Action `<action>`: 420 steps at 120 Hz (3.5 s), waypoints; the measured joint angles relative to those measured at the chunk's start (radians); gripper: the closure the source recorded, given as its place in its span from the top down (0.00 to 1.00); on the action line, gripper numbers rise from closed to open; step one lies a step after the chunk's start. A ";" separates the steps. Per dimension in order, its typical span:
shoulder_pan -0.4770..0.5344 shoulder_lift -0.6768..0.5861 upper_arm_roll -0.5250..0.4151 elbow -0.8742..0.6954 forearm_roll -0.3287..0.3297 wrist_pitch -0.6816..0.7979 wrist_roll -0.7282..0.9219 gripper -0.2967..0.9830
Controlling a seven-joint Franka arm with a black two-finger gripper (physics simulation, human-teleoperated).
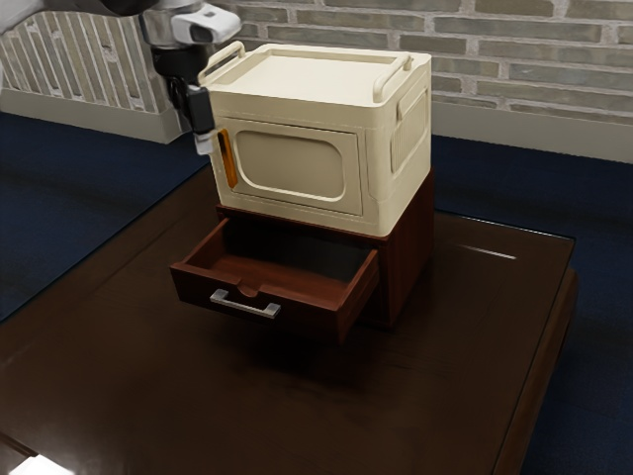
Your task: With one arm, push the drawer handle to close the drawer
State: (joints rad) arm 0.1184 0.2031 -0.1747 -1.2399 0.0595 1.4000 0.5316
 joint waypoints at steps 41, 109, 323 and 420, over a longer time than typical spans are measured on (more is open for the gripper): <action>0.055 -0.485 0.019 -0.384 -0.016 -0.106 0.083 0.77; 0.116 -0.444 0.041 -0.972 -0.135 0.204 -0.104 0.55; 0.061 -0.121 -0.154 -0.807 -0.157 0.714 -0.768 0.15; 0.066 0.019 -0.151 -0.663 -0.093 0.787 -0.717 0.15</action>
State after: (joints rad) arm 0.1839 0.2223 -0.3252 -1.9032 -0.0338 2.1865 -0.1855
